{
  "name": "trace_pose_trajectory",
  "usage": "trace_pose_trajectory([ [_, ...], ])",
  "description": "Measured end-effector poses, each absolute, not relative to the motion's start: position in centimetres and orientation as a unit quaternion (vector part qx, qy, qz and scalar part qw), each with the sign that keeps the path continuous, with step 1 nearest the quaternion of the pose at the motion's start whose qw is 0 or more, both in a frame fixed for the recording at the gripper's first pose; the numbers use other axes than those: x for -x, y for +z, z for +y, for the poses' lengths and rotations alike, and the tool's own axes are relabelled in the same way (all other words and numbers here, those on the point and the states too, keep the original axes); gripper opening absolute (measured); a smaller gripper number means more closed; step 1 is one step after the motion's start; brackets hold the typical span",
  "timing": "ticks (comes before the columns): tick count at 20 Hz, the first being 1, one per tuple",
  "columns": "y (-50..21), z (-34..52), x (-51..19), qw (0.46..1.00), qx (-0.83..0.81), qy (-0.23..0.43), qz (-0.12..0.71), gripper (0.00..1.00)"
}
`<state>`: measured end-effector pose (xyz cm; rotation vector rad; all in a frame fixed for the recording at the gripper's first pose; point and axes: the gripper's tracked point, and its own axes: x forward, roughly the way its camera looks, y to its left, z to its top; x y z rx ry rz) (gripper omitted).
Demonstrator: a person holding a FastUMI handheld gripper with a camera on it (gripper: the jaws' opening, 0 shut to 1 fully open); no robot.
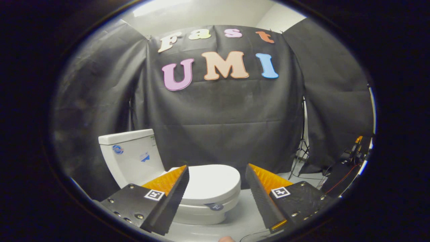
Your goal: Open the toilet lid.
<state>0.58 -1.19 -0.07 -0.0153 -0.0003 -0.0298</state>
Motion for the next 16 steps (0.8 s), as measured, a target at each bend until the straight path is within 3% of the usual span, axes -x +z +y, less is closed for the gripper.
trace_pose_trajectory([
  [16, -4.6, -1.1, -4.3, 0.999, 0.006, -0.030, 0.037, 0.99],
])
